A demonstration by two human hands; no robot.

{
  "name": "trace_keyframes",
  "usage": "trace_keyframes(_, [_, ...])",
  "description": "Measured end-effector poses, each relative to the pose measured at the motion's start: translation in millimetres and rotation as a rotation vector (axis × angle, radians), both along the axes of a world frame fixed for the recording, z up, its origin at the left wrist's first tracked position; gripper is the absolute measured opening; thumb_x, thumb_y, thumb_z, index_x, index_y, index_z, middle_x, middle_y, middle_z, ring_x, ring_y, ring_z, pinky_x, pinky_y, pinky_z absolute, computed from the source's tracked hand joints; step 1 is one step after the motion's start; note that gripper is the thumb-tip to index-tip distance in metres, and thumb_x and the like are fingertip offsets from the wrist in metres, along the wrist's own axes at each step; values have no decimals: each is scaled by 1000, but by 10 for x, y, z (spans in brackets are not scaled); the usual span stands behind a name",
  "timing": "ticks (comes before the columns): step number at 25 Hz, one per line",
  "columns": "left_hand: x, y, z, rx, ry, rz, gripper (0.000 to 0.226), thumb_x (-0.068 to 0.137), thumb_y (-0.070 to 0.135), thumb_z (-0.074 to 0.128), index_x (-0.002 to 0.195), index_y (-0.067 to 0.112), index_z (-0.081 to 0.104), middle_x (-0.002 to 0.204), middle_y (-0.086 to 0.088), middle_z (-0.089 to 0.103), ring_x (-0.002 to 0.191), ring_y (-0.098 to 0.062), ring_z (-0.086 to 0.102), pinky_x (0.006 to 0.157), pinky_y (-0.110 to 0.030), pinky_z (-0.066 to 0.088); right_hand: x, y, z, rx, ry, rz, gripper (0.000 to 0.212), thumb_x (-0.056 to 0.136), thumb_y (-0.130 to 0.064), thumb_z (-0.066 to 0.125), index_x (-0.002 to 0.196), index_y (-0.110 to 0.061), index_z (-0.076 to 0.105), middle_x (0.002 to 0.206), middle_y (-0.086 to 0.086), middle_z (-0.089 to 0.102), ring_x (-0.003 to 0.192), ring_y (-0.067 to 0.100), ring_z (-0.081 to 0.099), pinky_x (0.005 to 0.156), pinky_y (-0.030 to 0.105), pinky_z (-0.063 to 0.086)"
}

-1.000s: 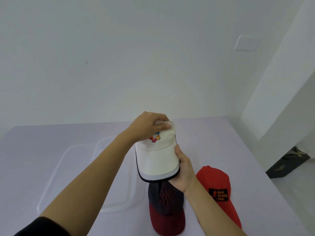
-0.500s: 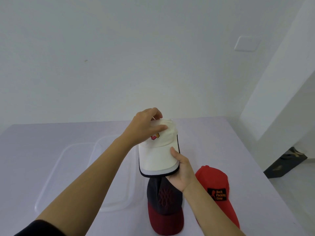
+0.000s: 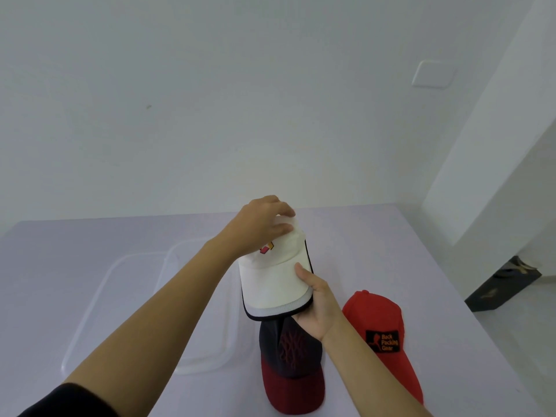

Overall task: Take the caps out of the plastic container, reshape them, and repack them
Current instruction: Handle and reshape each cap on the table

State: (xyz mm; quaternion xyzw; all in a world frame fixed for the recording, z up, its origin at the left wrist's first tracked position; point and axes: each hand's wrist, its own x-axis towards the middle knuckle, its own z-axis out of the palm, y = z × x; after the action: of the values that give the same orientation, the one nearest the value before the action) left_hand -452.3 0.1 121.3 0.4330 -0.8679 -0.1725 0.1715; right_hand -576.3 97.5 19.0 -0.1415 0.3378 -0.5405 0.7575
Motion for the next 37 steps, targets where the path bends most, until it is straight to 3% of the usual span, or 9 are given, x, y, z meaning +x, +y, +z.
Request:
trace_keyframes(5, [-82,8,21,115,-19,113,32,90,23,57,119,11,65,111,-3,66,107,-23,59,82,-27,45,5,22,-38,-5,12,5,42,83,-25,61,121,-9,61,120,12,67,107,25,65,90,37,52])
trace_keyframes(9, [-175,32,22,176,-89,216,18,86,23,55,83,10,67,77,-8,66,64,-25,60,59,-30,48,32,27,-63,-12,27,17,46,79,-26,67,122,-10,62,122,13,65,110,26,64,88,36,53])
trace_keyframes(12, [-230,39,31,256,-107,227,44,92,36,50,56,14,37,56,-3,41,51,-21,41,53,-27,31,46,32,-76,-28,16,18,53,71,-28,72,120,-10,63,124,14,64,110,27,64,86,36,54])
trace_keyframes(14, [-154,0,90,286,-12,150,48,95,44,44,59,13,43,60,-2,43,57,-18,43,58,-28,34,15,32,-93,-27,-14,11,64,62,-29,82,120,-10,64,124,14,64,111,28,63,88,38,54])
trace_keyframes(16, [23,-52,145,371,197,82,35,95,46,46,94,18,67,87,3,64,83,-12,59,79,-25,44,-36,19,-120,-26,-57,-4,74,56,-31,87,122,-9,62,125,15,63,114,31,61,96,42,50])
trace_keyframes(18, [201,-105,134,464,351,45,34,91,41,57,119,24,63,109,8,67,103,-7,61,93,-25,46,-80,0,-146,-37,-91,-19,77,57,-31,86,126,-9,59,128,16,61,117,33,59,102,45,44])
trace_keyframes(26, [309,-127,-156,609,525,-47,13,93,19,58,99,15,68,88,3,72,79,-10,68,68,-18,51,-11,-34,-129,-52,-99,-5,78,57,-31,86,127,-10,58,129,16,60,117,34,58,97,44,49])
trace_keyframes(29, [336,-162,-222,571,603,41,19,91,26,61,107,19,67,95,5,71,86,-9,67,73,-17,50,-27,-43,-109,-64,-133,-30,79,56,-29,87,127,-9,58,129,16,60,116,33,59,94,43,52])
trace_keyframes(37, [156,-122,-448,150,719,392,36,101,33,35,72,12,38,63,4,35,59,-10,34,57,-24,31,110,-80,-104,-80,-221,-16,72,58,-24,86,123,-8,62,127,16,62,112,33,62,91,45,53])
